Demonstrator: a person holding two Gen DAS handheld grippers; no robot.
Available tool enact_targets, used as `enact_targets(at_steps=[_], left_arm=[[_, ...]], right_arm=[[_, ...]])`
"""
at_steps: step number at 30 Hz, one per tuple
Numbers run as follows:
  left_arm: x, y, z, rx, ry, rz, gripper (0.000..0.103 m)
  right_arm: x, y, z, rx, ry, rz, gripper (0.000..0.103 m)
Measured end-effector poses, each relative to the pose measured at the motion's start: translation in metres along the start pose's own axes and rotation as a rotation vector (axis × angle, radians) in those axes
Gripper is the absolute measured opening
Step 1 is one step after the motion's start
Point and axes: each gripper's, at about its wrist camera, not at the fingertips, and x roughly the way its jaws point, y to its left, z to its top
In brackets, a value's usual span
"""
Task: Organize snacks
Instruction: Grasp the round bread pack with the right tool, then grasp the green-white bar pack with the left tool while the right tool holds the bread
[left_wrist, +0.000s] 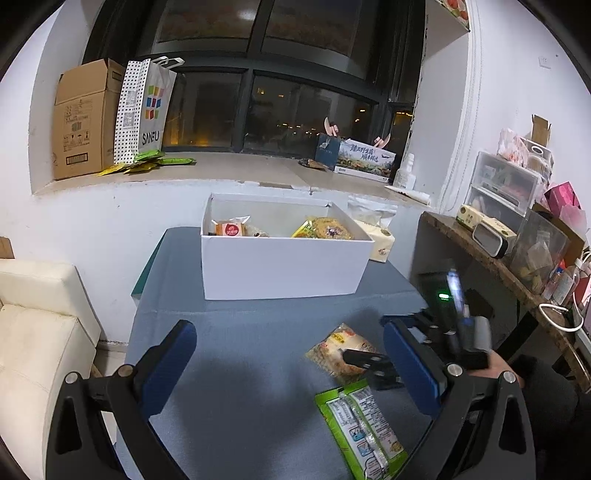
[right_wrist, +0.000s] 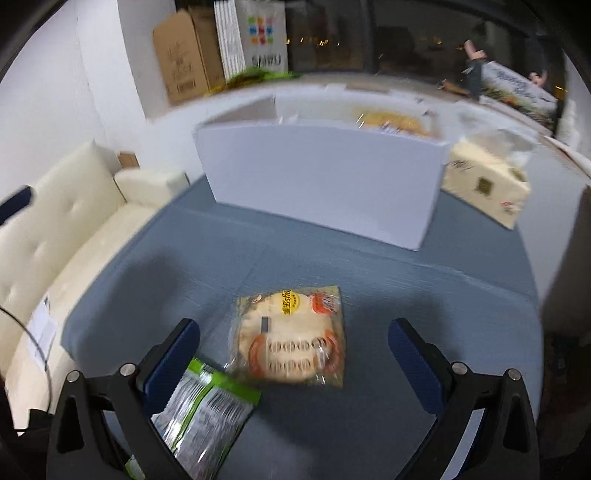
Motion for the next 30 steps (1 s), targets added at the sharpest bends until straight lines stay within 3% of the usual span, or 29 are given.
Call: enact_targets(at_steps=[5,14,16,18,24,30], left_arm=[[0.0,0.004,-0.004,-0.011,0.007,0.002,0.103],[0.005,0.006,-0.008,-0.021,0.02,0.006,0.103],[0.007,0.005,-0.009,-0.023,0.027,0.002,0.103],[0.008,0.004,-0.01,-0.019,0.031,0.003,0.103],[0.011,0.0,-0.01,-0.013,0.04,-0.003,0.103],[0.022,-0.022,-0.016,0.022,0.091,-0.04,0.103]], right_arm=[[0.04,0.005,0.007,-0.009,0.082,0.0,0.103],[0.066,0.015,0.001,-0.077,0.143,-0.063,0.103],[0.066,0.014,0.001,-0.084,0.139,-0.069,0.099],[0.061,0.013,0.002,-0.084,0.106,-0.07,0.078],[0.053,0.002,0.004,-0.046,0.091,-0.036,0.077],[0.005,-0.018,0.011,0.015,-0.028,-0.042,0.077]])
